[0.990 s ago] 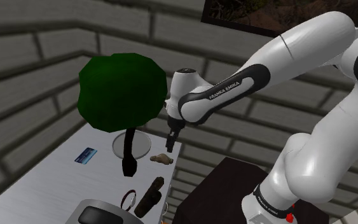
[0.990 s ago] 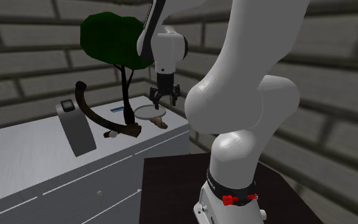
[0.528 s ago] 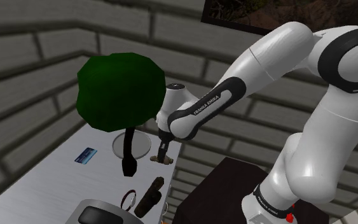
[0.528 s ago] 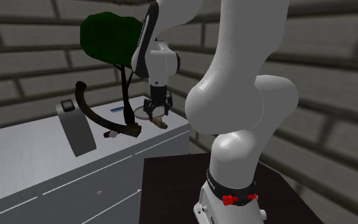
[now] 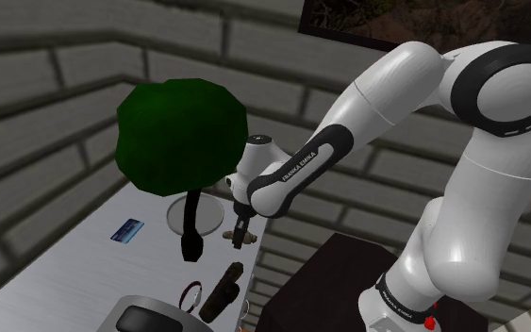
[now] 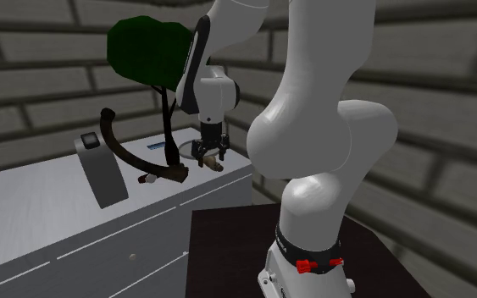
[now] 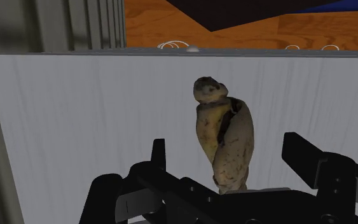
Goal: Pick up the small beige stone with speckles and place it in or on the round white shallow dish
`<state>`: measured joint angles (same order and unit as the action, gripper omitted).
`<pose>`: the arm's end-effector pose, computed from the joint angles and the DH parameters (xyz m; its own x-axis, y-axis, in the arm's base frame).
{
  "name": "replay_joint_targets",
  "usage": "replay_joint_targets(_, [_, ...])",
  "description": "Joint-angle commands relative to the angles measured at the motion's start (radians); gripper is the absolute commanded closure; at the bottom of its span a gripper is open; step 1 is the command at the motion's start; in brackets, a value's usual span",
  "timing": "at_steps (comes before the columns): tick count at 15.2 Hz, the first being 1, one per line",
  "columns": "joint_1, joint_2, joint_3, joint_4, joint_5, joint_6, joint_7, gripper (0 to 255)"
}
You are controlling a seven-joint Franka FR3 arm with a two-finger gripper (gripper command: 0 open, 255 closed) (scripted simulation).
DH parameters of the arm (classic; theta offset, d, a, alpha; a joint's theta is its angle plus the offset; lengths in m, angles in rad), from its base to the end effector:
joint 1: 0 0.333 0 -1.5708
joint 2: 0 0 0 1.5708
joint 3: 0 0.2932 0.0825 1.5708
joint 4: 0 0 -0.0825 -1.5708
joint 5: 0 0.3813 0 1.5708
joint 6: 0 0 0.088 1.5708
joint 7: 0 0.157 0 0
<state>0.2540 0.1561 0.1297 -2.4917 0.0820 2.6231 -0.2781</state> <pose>0.4299 0.1768 0.1547 0.8314 0.5555 -0.0090 0.5539 -0.8301 -0.0639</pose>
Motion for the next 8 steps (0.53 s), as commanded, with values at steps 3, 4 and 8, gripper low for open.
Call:
replay_joint_targets(3, [0.000,0.001,0.000,0.000,0.000,0.001,0.000,0])
replay_joint_targets(4, [0.000,0.001,0.000,0.000,0.000,0.001,0.000,0])
replay_joint_targets(8, [0.000,0.001,0.000,0.000,0.000,0.001,0.000,255])
